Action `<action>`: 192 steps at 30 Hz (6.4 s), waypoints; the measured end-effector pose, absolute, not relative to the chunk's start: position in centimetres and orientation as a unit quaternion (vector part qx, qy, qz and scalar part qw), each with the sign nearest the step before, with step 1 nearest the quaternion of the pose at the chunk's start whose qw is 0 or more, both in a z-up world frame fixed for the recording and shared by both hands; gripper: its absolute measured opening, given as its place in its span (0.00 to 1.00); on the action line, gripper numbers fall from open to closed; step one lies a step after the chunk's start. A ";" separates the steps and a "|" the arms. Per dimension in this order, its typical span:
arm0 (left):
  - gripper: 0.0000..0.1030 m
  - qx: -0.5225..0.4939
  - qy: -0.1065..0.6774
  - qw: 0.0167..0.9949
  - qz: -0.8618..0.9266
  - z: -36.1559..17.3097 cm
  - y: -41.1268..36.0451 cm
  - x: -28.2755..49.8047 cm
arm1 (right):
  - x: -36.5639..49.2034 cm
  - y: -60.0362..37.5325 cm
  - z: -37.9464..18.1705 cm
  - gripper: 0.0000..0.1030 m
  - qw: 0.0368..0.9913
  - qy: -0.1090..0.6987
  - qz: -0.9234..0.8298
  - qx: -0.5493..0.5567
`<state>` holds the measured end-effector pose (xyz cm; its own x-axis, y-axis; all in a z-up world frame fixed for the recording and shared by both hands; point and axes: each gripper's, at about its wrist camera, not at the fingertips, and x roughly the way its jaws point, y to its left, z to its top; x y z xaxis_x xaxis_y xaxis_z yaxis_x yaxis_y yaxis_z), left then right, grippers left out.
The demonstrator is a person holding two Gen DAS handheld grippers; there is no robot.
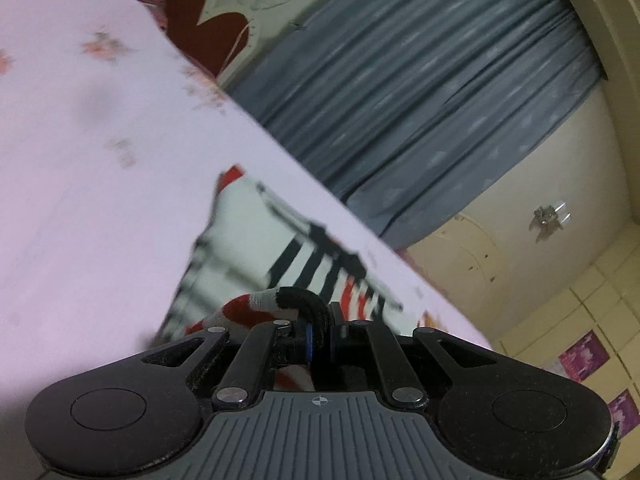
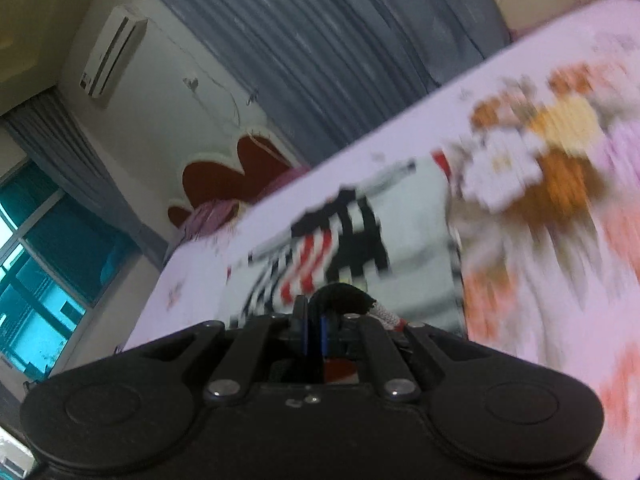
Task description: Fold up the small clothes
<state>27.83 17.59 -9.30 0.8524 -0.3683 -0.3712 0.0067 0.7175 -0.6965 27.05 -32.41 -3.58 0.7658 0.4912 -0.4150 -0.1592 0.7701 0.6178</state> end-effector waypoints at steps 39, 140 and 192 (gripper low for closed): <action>0.51 -0.025 0.386 0.914 -0.125 -13.5 10.7 60.3 | 56.6 -30.1 -10.5 0.53 0.911 0.354 0.107 0.181; 0.75 0.036 0.317 0.947 -0.043 -14.6 4.5 39.4 | 36.5 -25.7 -9.1 0.31 0.915 0.399 -0.022 -0.055; 0.75 -0.171 0.362 0.916 0.015 -16.4 12.4 34.4 | 34.1 -22.9 -8.1 0.08 0.926 0.370 0.068 -0.017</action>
